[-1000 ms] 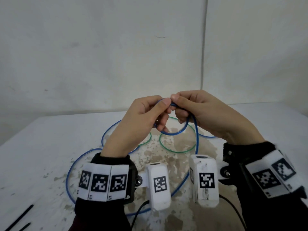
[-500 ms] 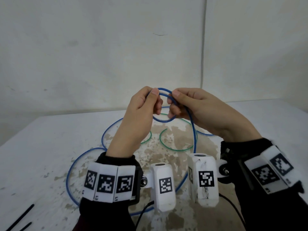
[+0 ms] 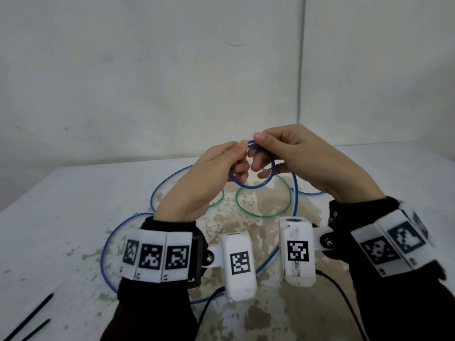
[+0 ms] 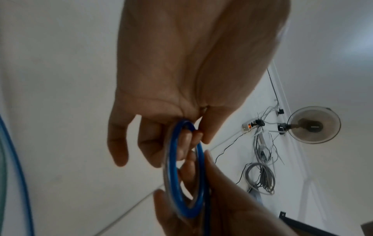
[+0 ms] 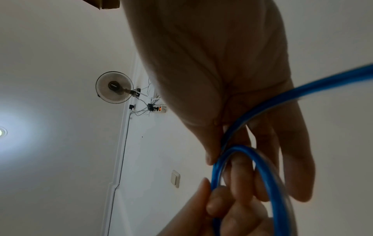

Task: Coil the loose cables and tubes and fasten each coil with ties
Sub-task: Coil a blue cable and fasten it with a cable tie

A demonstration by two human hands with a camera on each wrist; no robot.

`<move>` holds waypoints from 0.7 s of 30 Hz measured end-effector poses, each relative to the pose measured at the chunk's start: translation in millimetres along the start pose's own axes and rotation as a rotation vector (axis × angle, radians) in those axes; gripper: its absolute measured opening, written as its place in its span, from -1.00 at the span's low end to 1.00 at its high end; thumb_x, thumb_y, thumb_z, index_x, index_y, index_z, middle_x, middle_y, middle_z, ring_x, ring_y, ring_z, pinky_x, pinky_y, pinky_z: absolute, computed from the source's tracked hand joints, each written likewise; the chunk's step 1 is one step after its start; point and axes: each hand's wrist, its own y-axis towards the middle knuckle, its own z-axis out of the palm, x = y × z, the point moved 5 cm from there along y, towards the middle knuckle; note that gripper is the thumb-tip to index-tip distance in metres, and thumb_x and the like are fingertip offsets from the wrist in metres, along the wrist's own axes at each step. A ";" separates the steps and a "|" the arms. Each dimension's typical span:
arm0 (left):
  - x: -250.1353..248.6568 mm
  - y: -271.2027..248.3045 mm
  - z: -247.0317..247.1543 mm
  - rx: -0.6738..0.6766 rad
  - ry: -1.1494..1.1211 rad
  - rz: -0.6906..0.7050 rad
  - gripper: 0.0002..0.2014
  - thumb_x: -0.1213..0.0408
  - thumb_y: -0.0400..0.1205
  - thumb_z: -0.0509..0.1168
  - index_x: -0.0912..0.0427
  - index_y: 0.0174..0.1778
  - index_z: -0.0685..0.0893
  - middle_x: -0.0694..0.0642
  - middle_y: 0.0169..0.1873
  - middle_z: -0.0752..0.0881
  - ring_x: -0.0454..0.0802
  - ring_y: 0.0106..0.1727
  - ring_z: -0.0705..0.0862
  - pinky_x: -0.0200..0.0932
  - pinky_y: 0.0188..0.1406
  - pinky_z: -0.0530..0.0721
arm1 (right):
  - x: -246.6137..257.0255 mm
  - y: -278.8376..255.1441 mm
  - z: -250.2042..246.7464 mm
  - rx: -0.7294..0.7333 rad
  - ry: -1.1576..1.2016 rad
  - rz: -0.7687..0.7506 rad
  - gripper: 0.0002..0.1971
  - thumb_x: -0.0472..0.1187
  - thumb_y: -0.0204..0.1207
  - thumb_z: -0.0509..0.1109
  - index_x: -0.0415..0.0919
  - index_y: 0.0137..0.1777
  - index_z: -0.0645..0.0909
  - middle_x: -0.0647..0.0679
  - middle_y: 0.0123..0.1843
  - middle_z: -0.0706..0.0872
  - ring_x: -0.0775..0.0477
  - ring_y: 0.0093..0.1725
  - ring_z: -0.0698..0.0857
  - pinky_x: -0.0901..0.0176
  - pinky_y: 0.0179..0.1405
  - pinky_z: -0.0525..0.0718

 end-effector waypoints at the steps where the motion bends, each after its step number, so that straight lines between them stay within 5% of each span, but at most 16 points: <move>1: 0.3 0.8 0.8 -0.008 0.031 0.016 -0.70 0.23 0.78 0.02 0.25 -0.16 0.54 -0.01 -0.46 0.39 -0.13 -0.44 0.44 -0.20 -0.19 0.46 | -0.3 0.3 -2.0 -0.016 -0.007 -0.003 -0.64 -0.14 0.71 0.18 -0.42 -0.06 0.68 -0.09 -0.34 0.75 0.04 -0.28 0.72 -0.05 -0.05 0.79; 8: -5.0 0.5 -1.8 -0.051 0.074 0.092 -0.66 0.30 0.78 0.02 0.18 -0.36 0.37 -0.03 -0.48 0.39 -0.13 -0.40 0.45 -0.15 -0.10 0.43 | 5.2 -1.5 -7.4 -0.119 -0.036 -0.050 -0.67 -0.17 0.72 0.17 -0.37 -0.10 0.68 -0.17 -0.30 0.76 0.06 -0.28 0.76 0.21 -0.33 0.73; 13: -9.9 -0.2 -9.8 -0.135 -0.005 0.164 -0.62 0.33 0.78 0.01 0.16 -0.41 0.34 0.01 -0.48 0.38 -0.05 -0.36 0.42 -0.14 -0.12 0.41 | 4.5 -1.1 -1.8 -0.085 0.040 -0.040 -0.66 -0.15 0.73 0.15 -0.35 -0.07 0.67 -0.19 -0.27 0.79 0.02 -0.23 0.78 0.02 -0.15 0.81; 17: -11.6 2.5 -14.4 -0.228 -0.150 0.180 -0.62 0.35 0.75 -0.01 0.13 -0.44 0.30 0.04 -0.50 0.34 0.02 -0.36 0.32 -0.10 -0.22 0.39 | 1.5 6.4 17.9 0.021 0.329 -0.020 -0.67 -0.20 0.75 0.06 -0.28 -0.17 0.55 -0.04 -0.48 0.53 0.03 -0.37 0.62 0.23 -0.15 0.72; 19: -8.3 3.4 -13.7 -0.161 -0.072 0.123 -0.59 0.26 0.75 0.00 0.12 -0.47 0.38 -0.03 -0.54 0.41 -0.01 -0.37 0.39 -0.07 -0.15 0.46 | 1.6 8.1 17.6 0.020 0.353 -0.024 -0.68 -0.21 0.74 0.07 -0.25 -0.23 0.49 -0.01 -0.50 0.34 0.05 -0.46 0.45 0.30 -0.25 0.62; 21: -3.1 1.9 -9.0 -0.028 -0.012 0.022 -0.62 0.13 0.75 0.05 0.17 -0.37 0.48 -0.05 -0.55 0.47 -0.03 -0.40 0.47 -0.10 -0.11 0.56 | 1.1 6.7 16.0 0.028 0.218 -0.035 -0.67 -0.21 0.74 0.09 -0.23 -0.27 0.48 -0.01 -0.48 0.36 0.09 -0.49 0.36 0.34 -0.31 0.56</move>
